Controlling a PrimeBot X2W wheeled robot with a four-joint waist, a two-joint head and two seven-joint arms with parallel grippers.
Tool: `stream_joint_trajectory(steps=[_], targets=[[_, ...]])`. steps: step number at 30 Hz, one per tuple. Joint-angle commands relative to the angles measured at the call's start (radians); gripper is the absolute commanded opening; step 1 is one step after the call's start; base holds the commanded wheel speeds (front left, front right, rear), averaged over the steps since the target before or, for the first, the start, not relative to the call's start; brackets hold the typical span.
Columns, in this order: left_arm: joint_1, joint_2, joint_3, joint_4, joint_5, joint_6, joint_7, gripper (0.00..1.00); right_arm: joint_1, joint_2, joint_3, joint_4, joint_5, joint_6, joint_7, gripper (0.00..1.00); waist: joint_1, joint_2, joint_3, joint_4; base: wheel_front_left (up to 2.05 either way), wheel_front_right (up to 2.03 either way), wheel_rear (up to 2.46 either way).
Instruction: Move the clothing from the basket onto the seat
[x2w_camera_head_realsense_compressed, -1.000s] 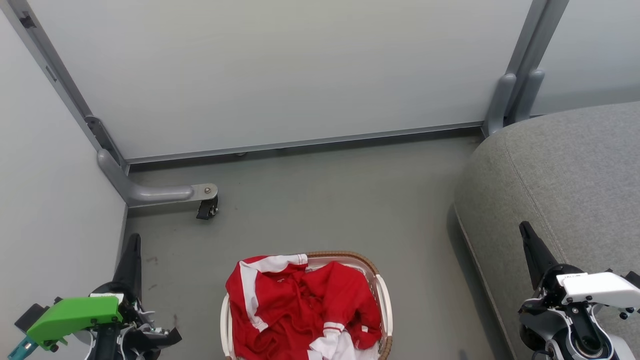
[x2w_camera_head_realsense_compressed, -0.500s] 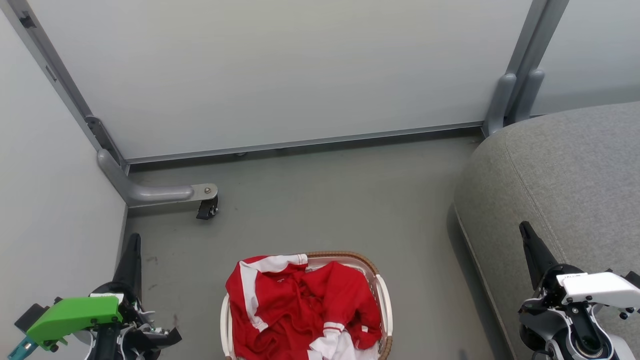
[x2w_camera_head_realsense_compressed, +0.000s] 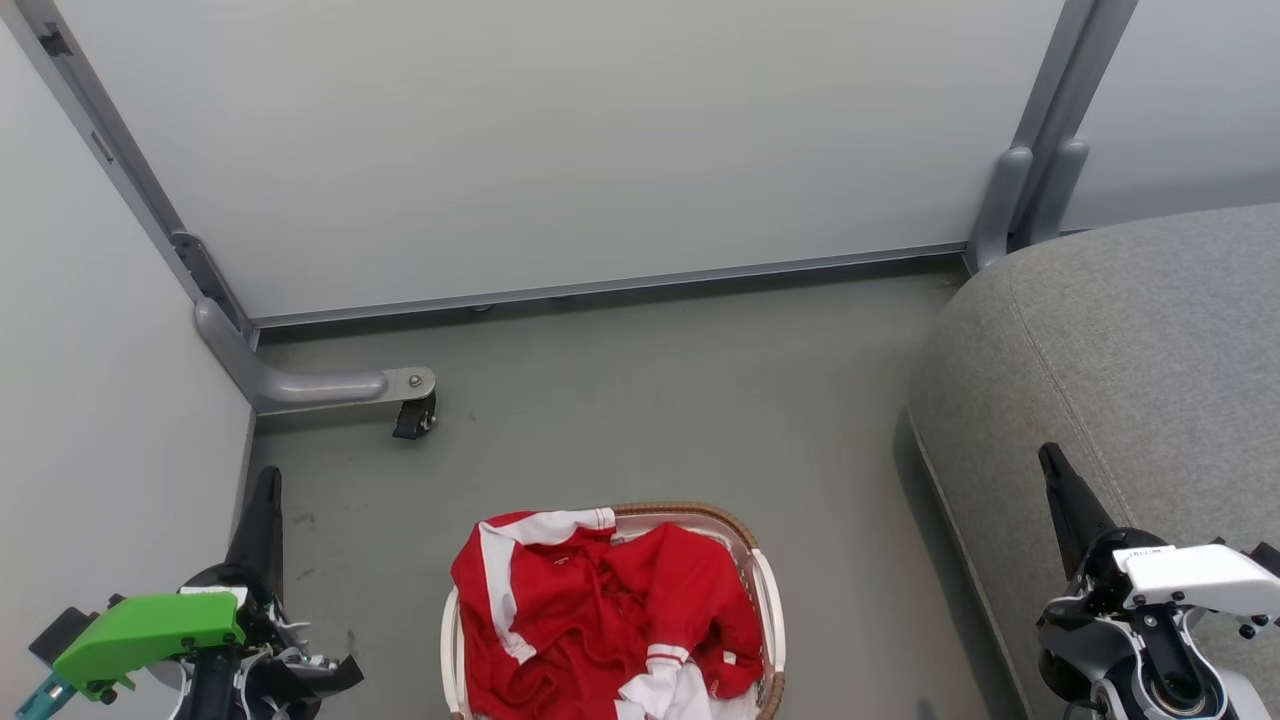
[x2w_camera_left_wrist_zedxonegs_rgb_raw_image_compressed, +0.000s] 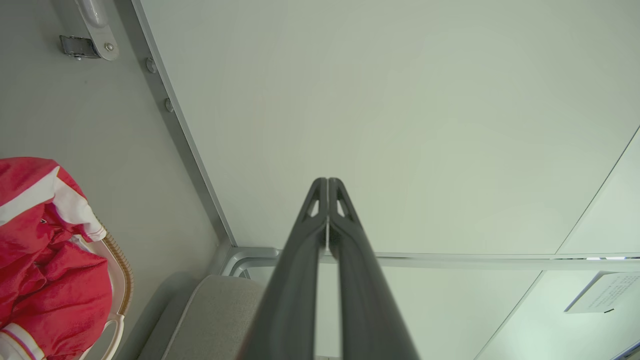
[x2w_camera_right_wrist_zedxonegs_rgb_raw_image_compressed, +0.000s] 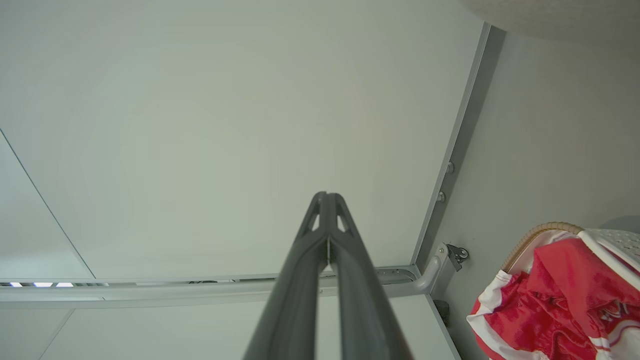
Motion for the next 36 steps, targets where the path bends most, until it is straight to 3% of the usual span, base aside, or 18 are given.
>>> stream_joint_trajectory(steps=[1, 7, 8, 24, 36], targets=[[-0.012, 0.001, 0.001, -0.001, 0.006, -0.006, 0.002, 0.0, 0.007, -0.006, -0.001, -0.003, 0.004, -0.001, 0.0, 0.0, 0.0, 0.0, 0.0, 0.0, 0.0, 0.0, 0.0], [-0.012, 0.001, 0.001, -0.001, 0.006, -0.006, 0.002, 0.0, 0.007, -0.006, -0.001, -0.003, 0.004, -0.001, 0.0, 0.0, 0.0, 0.0, 0.0, 0.0, 0.0, 0.0, 0.0], [0.0, 0.0, 0.0, 0.0, 0.0, 0.0, 0.0, 1.0, 0.0, 0.0, 0.0, 0.0, 0.0, 0.0, 0.0, 1.0, 0.0, 0.0, 0.0, 0.0, 0.0, 0.0, 0.0], [0.032, -0.006, -0.056, 0.008, 0.046, 0.001, -0.063, 1.0, 0.025, 0.008, 0.013, 0.034, -0.076, 0.0, -0.062, 1.0, 0.0, 0.0, 0.001, 0.0, 0.0, 0.0, 0.0], [0.031, -0.004, -0.087, -0.042, 0.232, 0.0, -0.115, 1.0, 0.024, 0.005, -0.01, -0.023, -0.325, 0.0, -0.115, 1.0, 0.0, 0.0, 0.004, 0.003, 0.0, 0.0, 0.0]])
